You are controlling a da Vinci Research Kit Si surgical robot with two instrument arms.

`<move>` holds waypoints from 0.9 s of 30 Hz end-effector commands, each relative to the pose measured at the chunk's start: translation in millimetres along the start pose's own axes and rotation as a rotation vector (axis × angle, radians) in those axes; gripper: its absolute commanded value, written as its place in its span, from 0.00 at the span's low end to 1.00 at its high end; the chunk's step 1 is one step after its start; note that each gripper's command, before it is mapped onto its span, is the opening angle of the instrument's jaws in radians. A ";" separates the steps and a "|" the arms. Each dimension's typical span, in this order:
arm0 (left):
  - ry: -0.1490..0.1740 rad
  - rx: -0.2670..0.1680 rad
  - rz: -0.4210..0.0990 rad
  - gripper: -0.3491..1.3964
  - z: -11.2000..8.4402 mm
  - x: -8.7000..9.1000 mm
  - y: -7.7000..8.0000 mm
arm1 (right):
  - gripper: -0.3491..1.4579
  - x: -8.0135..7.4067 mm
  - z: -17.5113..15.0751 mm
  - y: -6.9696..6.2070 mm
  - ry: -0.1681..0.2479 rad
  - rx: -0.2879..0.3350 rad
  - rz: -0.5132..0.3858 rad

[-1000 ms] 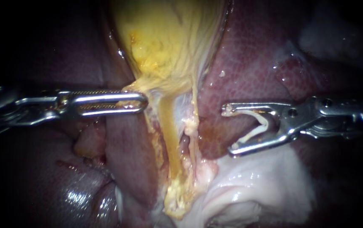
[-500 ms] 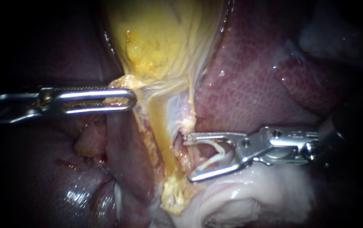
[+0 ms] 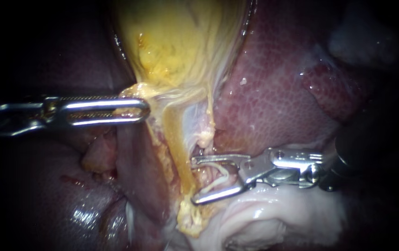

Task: Clipping first clip left tube

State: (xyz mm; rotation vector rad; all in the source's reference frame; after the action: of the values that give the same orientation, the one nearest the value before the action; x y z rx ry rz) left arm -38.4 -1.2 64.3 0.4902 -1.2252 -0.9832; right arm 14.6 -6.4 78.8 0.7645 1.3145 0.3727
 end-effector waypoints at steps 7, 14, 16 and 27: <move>-0.001 -0.003 0.000 0.00 0.5 0.1 0.2 | 0.52 0.4 0.9 -0.4 0.001 0.041 0.018; -0.001 -0.003 0.001 0.00 0.9 0.3 1.6 | 0.52 0.7 0.9 -1.3 0.026 0.121 0.064; -0.002 -0.004 0.002 0.00 1.1 0.6 2.1 | 0.52 0.8 1.0 -1.5 0.030 0.146 0.077; 0.007 0.004 0.009 0.00 3.8 2.8 4.5 | 0.51 1.0 2.2 -1.4 0.029 0.191 0.089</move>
State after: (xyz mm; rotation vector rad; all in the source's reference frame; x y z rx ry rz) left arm -40.4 -0.4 70.6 0.4924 -1.2236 -0.9699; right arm 16.8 -7.3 77.2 0.9851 1.3598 0.3310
